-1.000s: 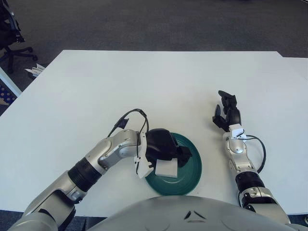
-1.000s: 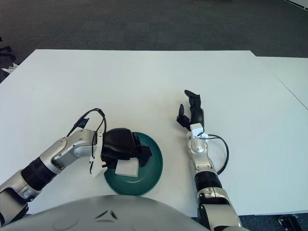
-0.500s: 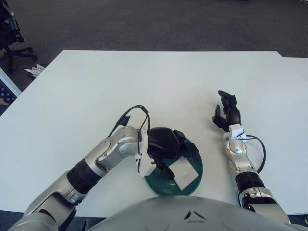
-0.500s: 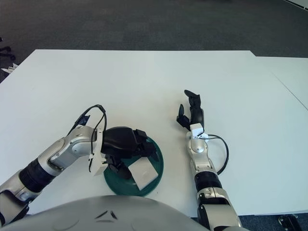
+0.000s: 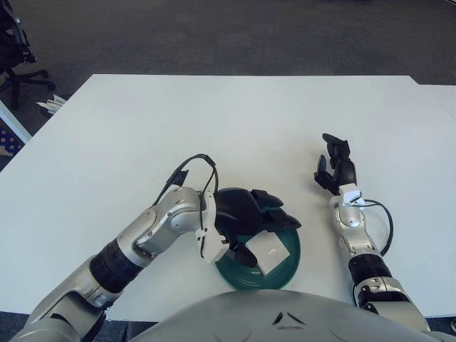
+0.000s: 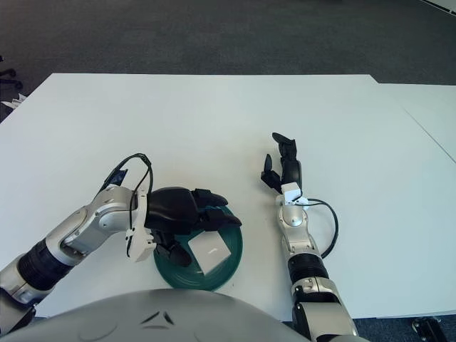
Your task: Put the charger into the plate.
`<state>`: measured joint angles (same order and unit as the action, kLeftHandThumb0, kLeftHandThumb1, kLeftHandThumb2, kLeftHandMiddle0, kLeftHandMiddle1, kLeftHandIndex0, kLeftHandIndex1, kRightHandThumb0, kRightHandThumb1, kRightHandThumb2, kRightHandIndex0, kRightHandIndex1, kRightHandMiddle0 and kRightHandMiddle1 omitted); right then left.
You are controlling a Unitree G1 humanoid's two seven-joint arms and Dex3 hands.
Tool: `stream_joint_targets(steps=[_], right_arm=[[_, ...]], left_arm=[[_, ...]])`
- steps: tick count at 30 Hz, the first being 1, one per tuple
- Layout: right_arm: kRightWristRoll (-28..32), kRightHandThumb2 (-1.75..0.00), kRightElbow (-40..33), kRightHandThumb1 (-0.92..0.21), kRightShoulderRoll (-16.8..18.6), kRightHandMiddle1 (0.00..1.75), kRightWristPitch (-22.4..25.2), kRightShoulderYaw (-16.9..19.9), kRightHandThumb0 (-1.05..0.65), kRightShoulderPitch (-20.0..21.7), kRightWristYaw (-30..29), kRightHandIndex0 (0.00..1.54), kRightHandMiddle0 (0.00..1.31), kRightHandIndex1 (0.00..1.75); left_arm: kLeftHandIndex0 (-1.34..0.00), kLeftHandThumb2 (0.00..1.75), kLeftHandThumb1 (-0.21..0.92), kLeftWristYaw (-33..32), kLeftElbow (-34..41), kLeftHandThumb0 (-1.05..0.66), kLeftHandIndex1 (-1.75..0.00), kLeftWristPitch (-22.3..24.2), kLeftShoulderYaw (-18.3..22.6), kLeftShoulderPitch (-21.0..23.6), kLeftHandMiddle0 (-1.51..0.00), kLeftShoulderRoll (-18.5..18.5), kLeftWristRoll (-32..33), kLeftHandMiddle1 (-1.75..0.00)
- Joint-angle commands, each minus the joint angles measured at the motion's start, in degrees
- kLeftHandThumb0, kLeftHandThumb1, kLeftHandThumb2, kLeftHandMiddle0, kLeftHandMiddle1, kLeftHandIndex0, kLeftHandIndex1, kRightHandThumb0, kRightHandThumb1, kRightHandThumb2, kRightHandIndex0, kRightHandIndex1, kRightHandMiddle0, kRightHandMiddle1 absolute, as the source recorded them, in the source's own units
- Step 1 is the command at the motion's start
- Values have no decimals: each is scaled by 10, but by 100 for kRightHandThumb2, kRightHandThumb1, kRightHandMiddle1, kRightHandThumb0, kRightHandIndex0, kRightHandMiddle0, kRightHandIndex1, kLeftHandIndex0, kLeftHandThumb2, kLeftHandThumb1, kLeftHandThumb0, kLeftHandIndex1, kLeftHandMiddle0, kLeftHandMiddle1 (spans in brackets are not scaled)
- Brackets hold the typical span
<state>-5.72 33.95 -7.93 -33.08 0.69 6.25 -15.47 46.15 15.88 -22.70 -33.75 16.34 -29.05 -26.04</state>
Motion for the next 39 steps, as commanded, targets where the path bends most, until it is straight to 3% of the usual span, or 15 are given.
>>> stream_joint_targets(steps=[1,5,9,15,19,21,23,26,29,35,38,39], right_arm=[[-22,-87,88,-92,31,83,-6,-15,-67,-83,-8,41,0,2],[-19,-85,21,-92,36,83,19,-26,-63,-114,3,44,0,3],[-10,-84,12,-92,40,83,27,-27,-60,-121,17,45,0,3],[8,-82,25,-92,50,80,19,-19,-60,-122,31,44,0,2],[0,-80,36,-92,54,81,0,-14,-61,-118,15,45,0,3],[-4,-80,39,-92,54,81,-8,-12,-62,-117,10,45,0,3],[-7,-80,42,-92,52,81,-14,-12,-63,-116,8,45,0,2],[-10,-80,44,-92,48,80,-16,-14,-65,-115,10,44,0,2],[-14,-81,45,-92,44,79,-12,-16,-66,-114,11,43,0,1],[-14,-81,46,-92,38,78,-8,-15,-68,-115,15,41,0,0],[-13,-80,48,-92,38,79,-10,-15,-67,-115,18,41,0,0],[-12,-80,48,-92,38,79,-10,-15,-68,-115,19,41,0,0]], left_arm=[[-3,89,92,8,-84,-105,-2,-8,6,72,0,15,6,0],[-3,84,92,-27,-195,-105,-3,-25,-6,111,0,48,-15,0],[-2,82,92,-63,-228,-105,-3,-43,0,114,0,54,-26,0],[-1,73,92,-190,-282,-105,-3,-48,73,33,0,86,29,0],[-1,67,92,-197,-229,-105,-3,-22,150,-52,0,85,141,0],[-1,67,92,-220,-236,-105,-3,-17,178,-105,0,109,190,0],[0,69,92,-252,-266,-105,-3,-11,200,-135,0,167,246,0],[0,73,92,-303,-248,-105,-3,31,227,-202,0,282,370,0],[0,81,92,-337,-238,-105,-4,58,251,-263,0,364,471,0],[-4,92,92,-377,-242,-105,-6,59,279,-292,0,410,489,0],[-10,96,92,-377,-244,-105,-11,59,289,-298,0,408,500,0],[-12,98,92,-375,-244,-105,-22,59,291,-299,-1,405,505,0]])
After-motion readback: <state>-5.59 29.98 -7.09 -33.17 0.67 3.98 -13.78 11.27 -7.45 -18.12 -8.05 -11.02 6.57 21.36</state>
